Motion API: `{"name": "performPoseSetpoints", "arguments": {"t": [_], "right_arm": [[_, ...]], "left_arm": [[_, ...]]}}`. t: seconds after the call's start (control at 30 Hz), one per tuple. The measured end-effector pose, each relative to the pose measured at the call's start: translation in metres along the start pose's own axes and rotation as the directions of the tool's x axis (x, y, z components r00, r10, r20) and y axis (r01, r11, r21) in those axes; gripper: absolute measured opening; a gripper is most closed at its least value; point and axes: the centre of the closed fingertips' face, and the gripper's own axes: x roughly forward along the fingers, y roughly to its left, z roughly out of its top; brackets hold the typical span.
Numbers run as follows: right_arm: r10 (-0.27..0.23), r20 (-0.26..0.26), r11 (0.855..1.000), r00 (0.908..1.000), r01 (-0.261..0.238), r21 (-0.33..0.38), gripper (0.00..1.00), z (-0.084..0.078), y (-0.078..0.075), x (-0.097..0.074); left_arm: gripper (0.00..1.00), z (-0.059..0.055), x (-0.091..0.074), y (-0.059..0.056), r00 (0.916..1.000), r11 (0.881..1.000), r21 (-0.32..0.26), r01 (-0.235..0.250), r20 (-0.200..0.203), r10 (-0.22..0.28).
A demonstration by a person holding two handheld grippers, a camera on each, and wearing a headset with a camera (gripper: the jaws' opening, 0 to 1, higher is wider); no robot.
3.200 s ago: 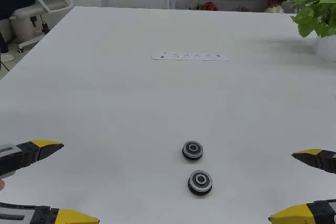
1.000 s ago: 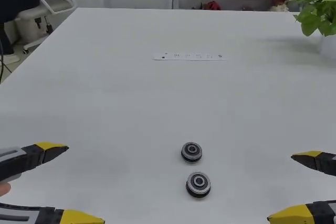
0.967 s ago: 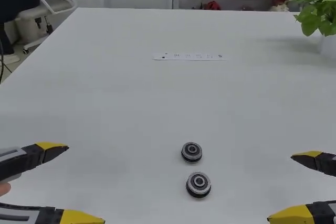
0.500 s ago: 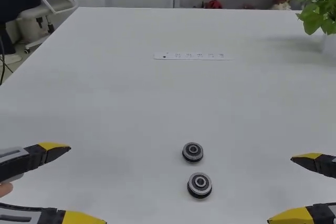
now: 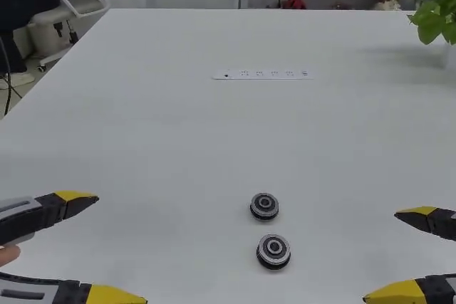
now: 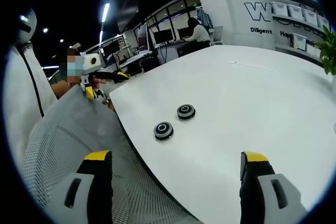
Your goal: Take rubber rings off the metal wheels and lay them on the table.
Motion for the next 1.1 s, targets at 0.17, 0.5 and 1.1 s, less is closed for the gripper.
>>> {"name": "performPoseSetpoints", "arguments": {"t": [0.17,0.5,1.1], "right_arm": [[0.003,0.008,1.000,1.0000,-0.003,0.002,0.98,0.001,-0.001,0.001],[0.013,0.017,1.000,0.9998,-0.013,0.005,0.96,0.002,-0.005,0.004],[0.056,0.020,0.998,0.9982,-0.056,0.013,0.94,-0.001,-0.008,0.016]], "left_arm": [[1.00,0.005,0.002,0.000,1.0000,1.000,0.010,0.002,0.001,-0.002],[1.00,0.016,0.006,-0.006,0.9998,0.999,0.034,0.016,0.007,-0.017],[1.00,0.033,0.031,-0.017,0.9985,0.996,0.074,0.054,0.003,-0.054]]}}
